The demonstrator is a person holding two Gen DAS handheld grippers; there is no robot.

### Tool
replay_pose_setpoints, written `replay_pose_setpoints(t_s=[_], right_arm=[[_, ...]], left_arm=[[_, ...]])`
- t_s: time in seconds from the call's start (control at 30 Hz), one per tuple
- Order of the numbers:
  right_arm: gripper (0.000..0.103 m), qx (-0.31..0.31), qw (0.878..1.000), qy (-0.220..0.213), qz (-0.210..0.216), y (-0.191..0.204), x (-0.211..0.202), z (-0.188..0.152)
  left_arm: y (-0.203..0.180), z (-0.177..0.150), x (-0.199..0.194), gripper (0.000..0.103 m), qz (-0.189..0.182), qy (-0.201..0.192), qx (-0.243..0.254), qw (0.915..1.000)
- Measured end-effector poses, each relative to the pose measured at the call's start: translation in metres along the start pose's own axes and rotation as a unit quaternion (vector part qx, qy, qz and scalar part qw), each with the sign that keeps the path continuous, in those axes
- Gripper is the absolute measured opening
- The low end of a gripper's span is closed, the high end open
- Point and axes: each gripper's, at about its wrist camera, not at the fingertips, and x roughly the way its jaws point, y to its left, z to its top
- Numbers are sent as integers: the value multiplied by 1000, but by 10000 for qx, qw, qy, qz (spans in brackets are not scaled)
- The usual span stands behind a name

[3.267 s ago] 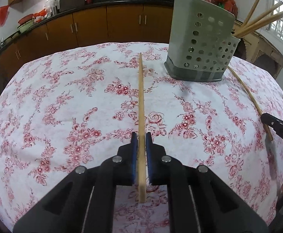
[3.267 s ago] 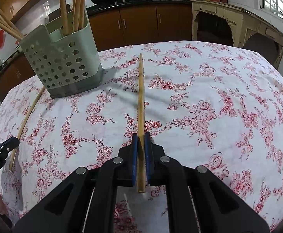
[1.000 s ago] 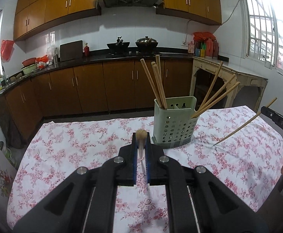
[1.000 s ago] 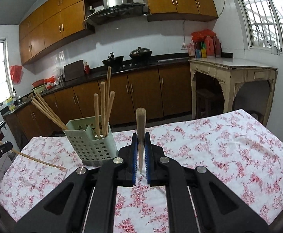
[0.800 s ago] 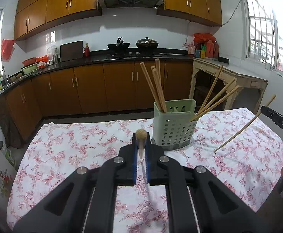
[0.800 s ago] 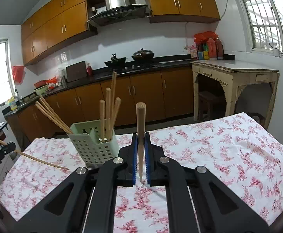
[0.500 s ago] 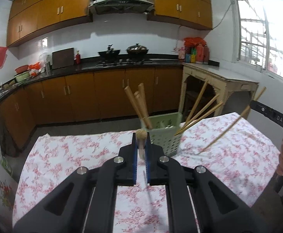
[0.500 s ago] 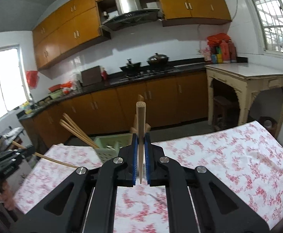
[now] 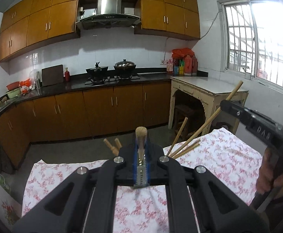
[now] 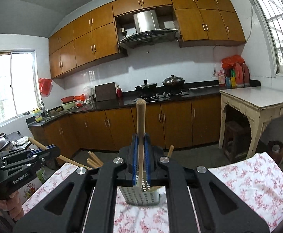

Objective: Organize utensils
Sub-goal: 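Lower the left tool's chopstick into the holder and open while the right tool does the same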

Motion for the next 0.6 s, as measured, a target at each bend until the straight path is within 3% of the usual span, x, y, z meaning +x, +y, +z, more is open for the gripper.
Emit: replay_pose_setpoints(t_s=[0.27, 0.6], right_arm=[[8, -51, 9999, -44, -117, 5, 34, 4], [8, 19, 9981, 468, -389, -6, 91, -22]], left_arm=[[2, 10, 38, 8, 181, 191, -40, 9996], [13, 1, 77, 8, 189, 463, -162, 9986]])
